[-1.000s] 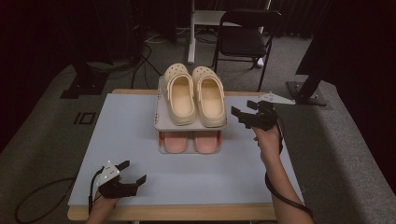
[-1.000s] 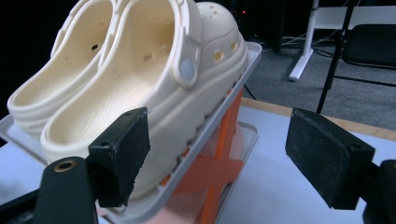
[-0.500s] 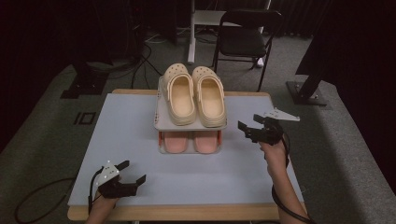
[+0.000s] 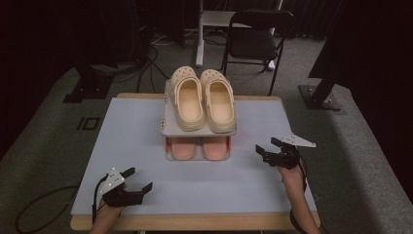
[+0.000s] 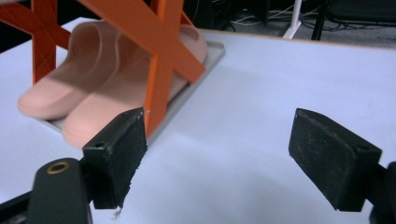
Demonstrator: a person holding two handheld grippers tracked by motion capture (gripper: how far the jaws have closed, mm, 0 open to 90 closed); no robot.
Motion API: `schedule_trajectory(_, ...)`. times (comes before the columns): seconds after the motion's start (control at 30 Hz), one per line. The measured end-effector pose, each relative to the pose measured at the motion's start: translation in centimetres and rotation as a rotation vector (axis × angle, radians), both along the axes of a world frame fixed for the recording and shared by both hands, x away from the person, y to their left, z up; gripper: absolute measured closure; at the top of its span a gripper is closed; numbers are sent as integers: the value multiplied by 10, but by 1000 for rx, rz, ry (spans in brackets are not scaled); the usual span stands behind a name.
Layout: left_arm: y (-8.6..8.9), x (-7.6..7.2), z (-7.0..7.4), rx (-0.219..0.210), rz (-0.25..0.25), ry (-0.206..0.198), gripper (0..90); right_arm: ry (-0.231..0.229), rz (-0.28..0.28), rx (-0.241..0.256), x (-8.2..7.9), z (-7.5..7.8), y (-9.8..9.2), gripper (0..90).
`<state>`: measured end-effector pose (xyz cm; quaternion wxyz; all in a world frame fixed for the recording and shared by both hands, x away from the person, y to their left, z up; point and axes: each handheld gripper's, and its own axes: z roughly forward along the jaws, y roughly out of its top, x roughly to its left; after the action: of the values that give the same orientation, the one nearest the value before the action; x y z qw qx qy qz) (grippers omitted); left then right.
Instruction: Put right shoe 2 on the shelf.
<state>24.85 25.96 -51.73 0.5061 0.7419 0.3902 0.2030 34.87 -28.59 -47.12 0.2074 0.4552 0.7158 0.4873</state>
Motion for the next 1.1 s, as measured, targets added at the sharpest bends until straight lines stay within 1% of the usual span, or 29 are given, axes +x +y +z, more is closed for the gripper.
schedule_trajectory(0.1,0,0,0,3,-1,-1,68,11,-8,-6,-4,-6,-5,181)
schedule_trajectory(0.2,-1,0,0,-1,-1,-4,69,10,-11,-11,-9,-11,-10,181)
schedule_trajectory(0.33,-1,0,0,0,-1,-3,69,26,-4,-22,-15,-19,-13,177)
schedule_trajectory(0.5,0,0,0,-3,2,0,68,51,11,-43,-21,-28,-16,173)
schedule_trajectory(0.6,-1,0,0,-2,1,1,68,54,22,-63,-26,-32,-16,169)
schedule_trajectory(0.7,-1,0,0,0,0,-1,68,55,30,-57,-28,-35,-16,169)
schedule_trajectory(0.8,0,0,1,-1,0,-4,68,66,29,-69,-33,-41,-17,166)
schedule_trajectory(0.87,0,0,1,-1,1,-4,68,66,32,-67,-36,-45,-18,166)
schedule_trajectory(0.9,0,0,1,-1,0,-4,68,69,27,-76,-38,-46,-19,160)
schedule_trajectory(0.93,-1,0,1,0,1,-4,68,61,19,-83,-40,-48,-19,159)
schedule_trajectory(1.0,-1,-1,1,1,-2,-4,69,52,8,-76,-43,-50,-21,158)
schedule_trajectory(1.1,-1,-1,1,0,-2,-4,68,30,-11,-83,-48,-51,-23,158)
